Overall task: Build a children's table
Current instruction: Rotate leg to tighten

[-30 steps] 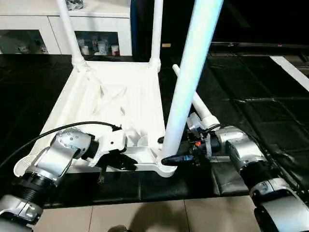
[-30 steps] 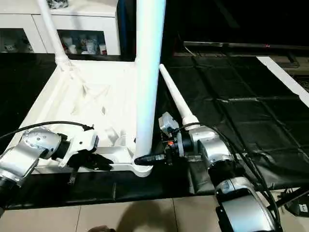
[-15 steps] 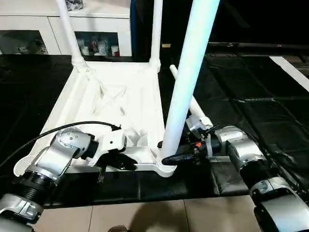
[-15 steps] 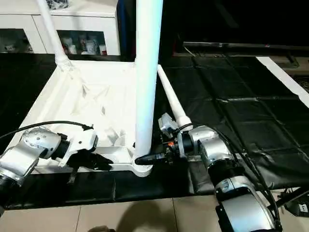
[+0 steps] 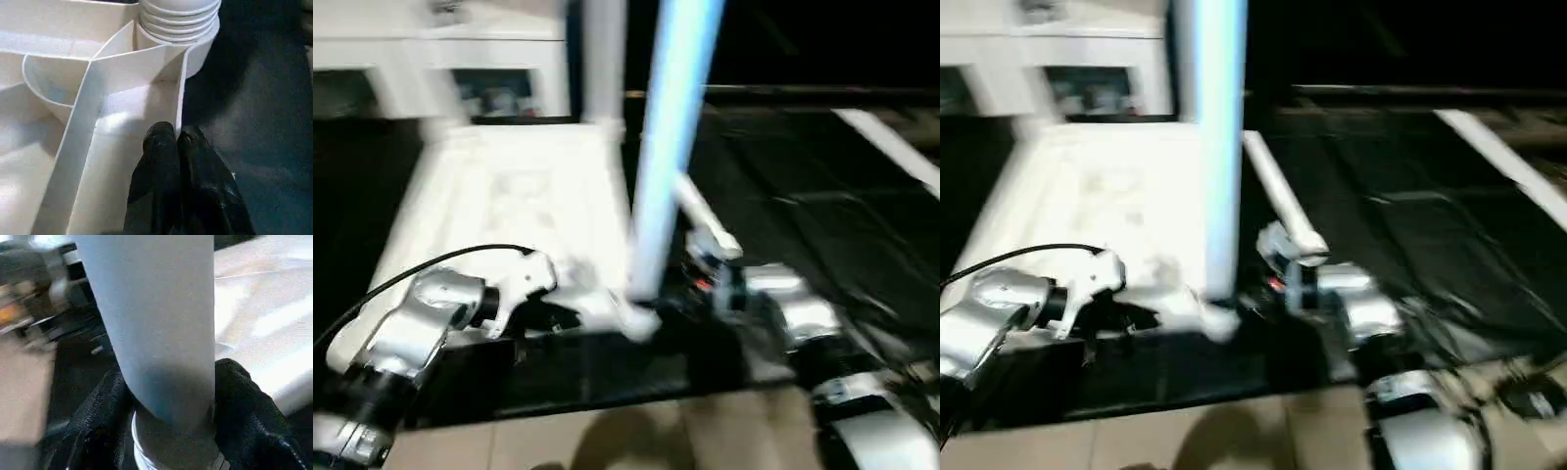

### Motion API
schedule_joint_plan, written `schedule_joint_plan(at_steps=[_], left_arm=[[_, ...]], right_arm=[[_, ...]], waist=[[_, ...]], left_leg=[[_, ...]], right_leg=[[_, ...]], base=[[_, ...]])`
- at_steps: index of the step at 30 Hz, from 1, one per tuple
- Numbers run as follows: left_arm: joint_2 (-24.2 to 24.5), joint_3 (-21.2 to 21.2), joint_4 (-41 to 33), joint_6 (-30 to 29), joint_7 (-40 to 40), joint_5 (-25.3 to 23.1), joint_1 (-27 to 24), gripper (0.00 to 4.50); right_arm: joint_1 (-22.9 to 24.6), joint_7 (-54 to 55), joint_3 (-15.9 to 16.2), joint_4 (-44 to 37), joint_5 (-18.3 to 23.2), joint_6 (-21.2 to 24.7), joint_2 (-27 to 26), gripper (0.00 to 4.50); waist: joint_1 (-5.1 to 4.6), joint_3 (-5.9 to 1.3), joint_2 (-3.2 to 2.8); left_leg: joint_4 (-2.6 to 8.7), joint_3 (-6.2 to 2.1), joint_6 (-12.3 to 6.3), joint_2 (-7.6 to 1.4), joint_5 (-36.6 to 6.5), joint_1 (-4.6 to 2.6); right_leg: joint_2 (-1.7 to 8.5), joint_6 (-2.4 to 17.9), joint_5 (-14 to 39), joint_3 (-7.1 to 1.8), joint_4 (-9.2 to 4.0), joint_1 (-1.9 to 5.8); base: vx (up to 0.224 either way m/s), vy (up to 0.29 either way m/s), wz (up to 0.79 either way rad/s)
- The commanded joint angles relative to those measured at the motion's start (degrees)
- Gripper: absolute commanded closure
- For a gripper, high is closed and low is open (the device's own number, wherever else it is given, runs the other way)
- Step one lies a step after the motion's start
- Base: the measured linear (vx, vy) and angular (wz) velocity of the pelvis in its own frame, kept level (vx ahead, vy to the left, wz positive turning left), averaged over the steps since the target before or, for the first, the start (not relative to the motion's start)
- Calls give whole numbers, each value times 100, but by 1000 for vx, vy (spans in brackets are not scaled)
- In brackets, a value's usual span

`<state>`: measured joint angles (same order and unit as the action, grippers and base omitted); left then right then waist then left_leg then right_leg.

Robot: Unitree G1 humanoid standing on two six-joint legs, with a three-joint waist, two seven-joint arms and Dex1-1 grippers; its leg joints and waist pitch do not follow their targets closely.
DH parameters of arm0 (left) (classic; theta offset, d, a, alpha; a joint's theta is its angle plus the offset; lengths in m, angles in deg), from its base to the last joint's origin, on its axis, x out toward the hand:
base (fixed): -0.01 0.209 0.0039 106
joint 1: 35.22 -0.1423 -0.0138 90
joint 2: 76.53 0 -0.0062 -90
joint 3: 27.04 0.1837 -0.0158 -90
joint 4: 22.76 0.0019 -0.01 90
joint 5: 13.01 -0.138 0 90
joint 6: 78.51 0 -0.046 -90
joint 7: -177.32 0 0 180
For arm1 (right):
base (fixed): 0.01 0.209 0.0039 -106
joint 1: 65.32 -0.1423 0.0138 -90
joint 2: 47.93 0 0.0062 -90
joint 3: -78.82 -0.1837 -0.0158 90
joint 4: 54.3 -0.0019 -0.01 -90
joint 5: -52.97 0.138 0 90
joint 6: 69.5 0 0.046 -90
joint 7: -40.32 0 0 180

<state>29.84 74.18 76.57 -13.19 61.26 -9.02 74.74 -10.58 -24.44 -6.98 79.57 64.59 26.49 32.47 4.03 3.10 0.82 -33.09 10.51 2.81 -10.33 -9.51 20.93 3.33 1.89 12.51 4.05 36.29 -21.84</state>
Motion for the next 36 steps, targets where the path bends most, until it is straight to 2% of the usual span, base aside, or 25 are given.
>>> schedule_joint_plan(at_steps=[1,2,4,5,7,8,9,10,12,13,15,19,21,23,26,27,28,29,30,31,32,33,36], left_arm=[[-352,-11,-430,-531,-447,72,-106,450],[-516,-41,-506,-704,-665,38,-99,450],[-697,-73,-532,-836,-894,-4,-65,450],[-1021,-88,-540,-1016,-1260,-63,28,450],[-1337,-87,-458,-1108,-1652,-122,178,450],[-1372,-87,-451,-1122,-1700,-126,196,450],[-1592,-5,-264,-1089,-1953,-197,404,450],[-1592,-5,-264,-1089,-1953,-197,404,450],[-1655,119,-155,-1043,-2018,-268,546,450],[-1662,124,-153,-1075,-2023,-281,558,450],[-1617,151,-113,-1047,-1992,-345,573,450],[-1486,155,-97,-1061,-1866,-404,526,450],[-1363,180,-74,-987,-1780,-446,493,450],[-1219,213,-21,-876,-1658,-445,477,450],[-1068,244,42,-768,-1478,-405,465,450],[-981,260,81,-679,-1380,-393,456,450],[-881,298,121,-503,-1229,-398,441,450],[-802,333,153,-373,-1111,-401,430,450],[-632,394,221,-141,-884,-428,404,450],[-616,400,228,-120,-863,-431,401,450],[-436,448,319,105,-564,-423,388,450],[-430,450,323,116,-552,-422,388,450],[-197,544,453,477,-58,-362,397,450]], right_arm=[[-52,1085,-144,499,95,376,-416,237],[-131,1494,-249,660,124,360,-565,238],[-225,1889,-344,839,147,347,-690,238],[-408,2651,-515,1156,158,299,-891,238],[-581,3214,-692,1421,192,303,-1039,238],[-598,3270,-710,1445,191,302,-1056,238],[-702,3518,-673,1576,41,211,-1135,238],[-702,3518,-673,1576,41,211,-1135,238],[-684,3539,-455,1535,-297,50,-1148,238],[-667,3458,-460,1522,-304,56,-1163,238],[-639,3401,-474,1510,-304,48,-1162,169],[-648,3315,-458,1555,-317,-104,-1115,158],[-657,3299,-455,1604,-349,-285,-1050,126],[-617,3106,-452,1561,-339,-391,-943,117],[-548,2831,-403,1480,-365,-519,-791,82],[-477,2519,-360,1385,-390,-598,-677,77],[-399,2196,-314,1270,-396,-675,-555,77],[-345,1947,-296,1181,-373,-712,-465,65],[-230,1350,-285,939,-230,-688,-267,52],[-219,1292,-284,916,-216,-684,-248,43],[-104,560,-245,620,-38,-592,31,38],[-101,537,-243,611,-32,-587,41,31],[-39,-351,-152,297,157,-418,441,12]], waist=[[14,-289,-32],[-43,-281,-34],[-67,-272,-31],[-121,-269,-31],[-148,-265,-37],[-162,-263,-6],[-162,-263,-15],[-137,-264,-28],[-123,-272,-16],[-119,-277,-11],[-115,-275,-19],[-90,-284,-23],[-69,-292,-23],[-61,-293,-20],[-3,-316,-27],[7,-319,-25],[29,-325,3],[51,-338,-13],[84,-344,-18],[102,-341,-13],[121,-351,-40],[142,-348,-22],[172,-337,-32]], left_leg=[[442,-212,155,-332,-1711,-35],[428,-212,165,-328,-1721,-47],[424,-221,136,-315,-1742,-38],[424,-220,157,-313,-1768,-40],[417,-232,176,-302,-1913,-69],[423,-234,177,-304,-1920,-64],[419,-226,176,-301,-2027,-95],[405,-215,181,-294,-2182,-157],[419,-222,179,-301,-2205,-135],[423,-221,173,-307,-2181,-132],[433,-216,141,-310,-2166,-129],[425,-209,120,-306,-2084,-119],[433,-206,104,-312,-1953,-102],[433,-194,74,-316,-1927,-109],[414,-173,3,-319,-1646,-103],[414,-168,-15,-324,-1586,-113],[400,-156,-63,-321,-1469,-96],[400,-165,-135,-317,-1290,-74],[388,-156,-203,-331,-1228,-89],[385,-155,-240,-327,-1170,-81],[383,-154,-248,-337,-1094,-92],[381,-152,-290,-341,-1088,-82],[386,-149,-265,-356,-1164,-75]], right_leg=[[599,1026,2110,-322,-564,201],[608,1020,2224,-333,-580,187],[604,950,2374,-329,-613,192],[594,931,2434,-327,-614,180],[594,876,2573,-326,-644,160],[586,871,2549,-324,-649,163],[568,865,2489,-330,-658,131],[559,845,2533,-332,-690,80],[562,842,2397,-340,-678,101],[559,853,2306,-344,-667,105],[546,917,2075,-351,-646,107],[562,964,2020,-361,-644,125],[556,1012,1797,-358,-619,140],[550,1037,1690,-364,-611,140],[556,1094,1365,-371,-586,167],[547,1127,1251,-370,-575,160],[546,1159,1047,-369,-558,185],[541,1177,853,-359,-527,216],[536,1179,693,-358,-518,213],[530,1190,605,-354,-511,220],[532,1258,451,-349,-487,218],[525,1249,419,-338,-486,241],[529,1277,589,-325,-491,241]], base=[[0,0,0],[0,0,0],[0,0,0],[0,0,0],[0,0,0],[0,0,0],[0,0,0],[0,0,0],[0,0,0],[0,0,0],[0,0,0],[0,0,0],[0,0,0],[0,0,0],[0,0,0],[0,0,0],[0,0,0],[0,0,0],[0,0,0],[0,0,0],[0,0,0],[0,0,0],[0,0,0]])
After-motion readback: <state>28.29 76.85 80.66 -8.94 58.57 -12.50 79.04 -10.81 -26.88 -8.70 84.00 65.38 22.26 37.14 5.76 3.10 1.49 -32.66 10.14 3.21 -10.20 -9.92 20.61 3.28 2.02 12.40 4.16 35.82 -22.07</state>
